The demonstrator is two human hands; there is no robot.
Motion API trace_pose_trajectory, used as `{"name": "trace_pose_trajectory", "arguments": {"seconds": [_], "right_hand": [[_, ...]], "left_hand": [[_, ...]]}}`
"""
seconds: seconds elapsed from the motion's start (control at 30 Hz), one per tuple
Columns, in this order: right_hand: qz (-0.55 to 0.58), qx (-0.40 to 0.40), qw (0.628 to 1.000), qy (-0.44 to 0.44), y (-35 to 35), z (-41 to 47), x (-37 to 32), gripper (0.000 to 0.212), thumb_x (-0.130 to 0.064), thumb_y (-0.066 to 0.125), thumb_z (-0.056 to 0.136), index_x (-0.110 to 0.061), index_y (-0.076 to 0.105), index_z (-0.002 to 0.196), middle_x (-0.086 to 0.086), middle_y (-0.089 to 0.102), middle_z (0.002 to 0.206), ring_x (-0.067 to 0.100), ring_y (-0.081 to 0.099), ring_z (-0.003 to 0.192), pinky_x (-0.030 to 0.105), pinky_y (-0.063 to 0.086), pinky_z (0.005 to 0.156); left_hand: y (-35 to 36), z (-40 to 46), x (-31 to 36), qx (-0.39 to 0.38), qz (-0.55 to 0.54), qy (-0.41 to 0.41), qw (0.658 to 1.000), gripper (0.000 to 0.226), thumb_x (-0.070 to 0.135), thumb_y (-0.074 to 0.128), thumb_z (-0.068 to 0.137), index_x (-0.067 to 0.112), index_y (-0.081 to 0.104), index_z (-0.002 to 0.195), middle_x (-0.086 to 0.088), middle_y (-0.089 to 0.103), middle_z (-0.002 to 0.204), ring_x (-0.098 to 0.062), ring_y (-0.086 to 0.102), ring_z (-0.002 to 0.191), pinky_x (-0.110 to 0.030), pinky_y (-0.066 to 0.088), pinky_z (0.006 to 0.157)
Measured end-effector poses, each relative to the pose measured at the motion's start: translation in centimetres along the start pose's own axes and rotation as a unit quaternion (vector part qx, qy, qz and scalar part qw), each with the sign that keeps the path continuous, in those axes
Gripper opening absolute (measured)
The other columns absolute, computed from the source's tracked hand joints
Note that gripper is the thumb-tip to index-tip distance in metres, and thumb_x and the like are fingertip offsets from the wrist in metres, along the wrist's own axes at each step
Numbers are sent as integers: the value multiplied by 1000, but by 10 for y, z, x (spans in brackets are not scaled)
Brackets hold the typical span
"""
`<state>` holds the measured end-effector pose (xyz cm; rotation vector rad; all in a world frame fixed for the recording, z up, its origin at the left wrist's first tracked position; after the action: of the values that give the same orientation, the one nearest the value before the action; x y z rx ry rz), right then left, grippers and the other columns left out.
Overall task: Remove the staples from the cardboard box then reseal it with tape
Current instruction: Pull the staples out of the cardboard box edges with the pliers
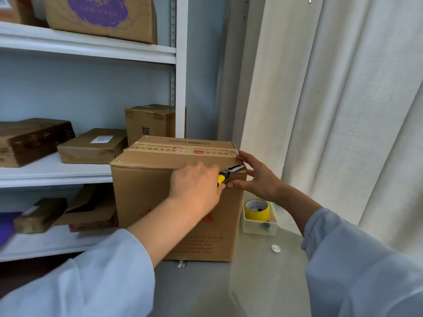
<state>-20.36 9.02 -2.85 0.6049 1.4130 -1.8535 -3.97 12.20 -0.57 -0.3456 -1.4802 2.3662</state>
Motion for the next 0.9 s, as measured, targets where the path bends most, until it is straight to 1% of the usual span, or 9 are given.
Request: {"name": "trace_pose_trajectory", "arguments": {"seconds": [0.07, 0.2, 0.4, 0.47, 0.53, 0.63, 0.7, 0.8, 0.9], "right_hand": [[-2, -1, 1000, -1, 0, 1, 0, 88, -20, 77, 78, -18, 25, 149, 1, 38, 147, 23, 39, 135, 40, 33, 114], [12, -9, 1000, 7, 1, 1, 1, 90, -20, 78, 77, -19, 24, 150, 0, 37, 148, 23, 39, 134, 41, 34, 113], [17, -9, 1000, 2, 2, 3, 2, 94, -28, 79, 74, -20, 24, 150, 0, 38, 147, 23, 40, 134, 46, 36, 112], [18, -10, 1000, 0, 1, 4, 2, 95, -30, 79, 74, -20, 24, 150, 0, 38, 148, 22, 39, 134, 45, 36, 112], [16, -9, 1000, -1, 1, 4, 2, 96, -31, 79, 73, -20, 23, 150, 0, 38, 148, 22, 39, 135, 45, 36, 112], [16, -11, 1000, 2, 2, 4, 3, 96, -33, 78, 74, -21, 22, 151, -1, 37, 149, 22, 39, 135, 46, 36, 112], [13, -12, 1000, -1, 2, 4, 3, 94, -32, 77, 75, -21, 22, 150, -1, 37, 148, 22, 39, 135, 45, 35, 112], [14, -7, 1000, 0, 1, 4, 5, 92, -28, 78, 76, -21, 24, 150, 0, 38, 148, 22, 39, 134, 45, 35, 112], [11, -4, 1000, 3, 1, 4, 6, 93, -27, 78, 76, -20, 23, 150, -1, 38, 148, 23, 39, 134, 46, 35, 113]], "left_hand": [[0, 0, -1, 2, -4, -3, 1000, 41, 51, 45, 94, 26, 51, 125, -5, 57, 108, -24, 57, 100, -33, 45, 71], [-5, 11, -14, -53, -36, 19, 998, 44, 57, 47, 90, 32, 52, 127, 1, 59, 111, -21, 57, 101, -32, 46, 74], [-21, 35, -28, -137, -6, 99, 986, 58, 57, 50, 89, 37, 37, 141, 2, 49, 138, -21, 48, 122, -35, 42, 96], [-23, 44, -34, -154, 11, 132, 979, 58, 58, 49, 89, 38, 37, 141, 3, 49, 139, -20, 49, 121, -35, 45, 96], [-23, 49, -39, -160, 24, 155, 974, 56, 60, 47, 89, 39, 38, 140, 6, 51, 137, -18, 51, 118, -33, 48, 92], [-19, 50, -43, -151, 9, 162, 975, 51, 60, 47, 89, 42, 42, 136, 9, 54, 134, -16, 53, 115, -35, 49, 90], [-15, 45, -42, -131, 1, 149, 980, 47, 60, 48, 88, 43, 46, 132, 8, 57, 129, -17, 54, 113, -38, 49, 91], [-13, 34, -32, -96, 1, 113, 989, 45, 57, 51, 88, 37, 51, 129, 6, 60, 122, -18, 56, 109, -37, 50, 90], [-9, 21, -19, -64, -8, 75, 995, 39, 52, 50, 91, 31, 56, 123, 3, 62, 111, -18, 58, 99, -33, 49, 80]]}}
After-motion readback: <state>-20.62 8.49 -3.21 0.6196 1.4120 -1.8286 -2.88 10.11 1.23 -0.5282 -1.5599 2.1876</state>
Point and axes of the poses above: each hand's wrist, its own z-axis towards the middle knuckle, its own y-axis out of the palm, x = y × z, the point moved 3 cm from there along z, towards the middle knuckle
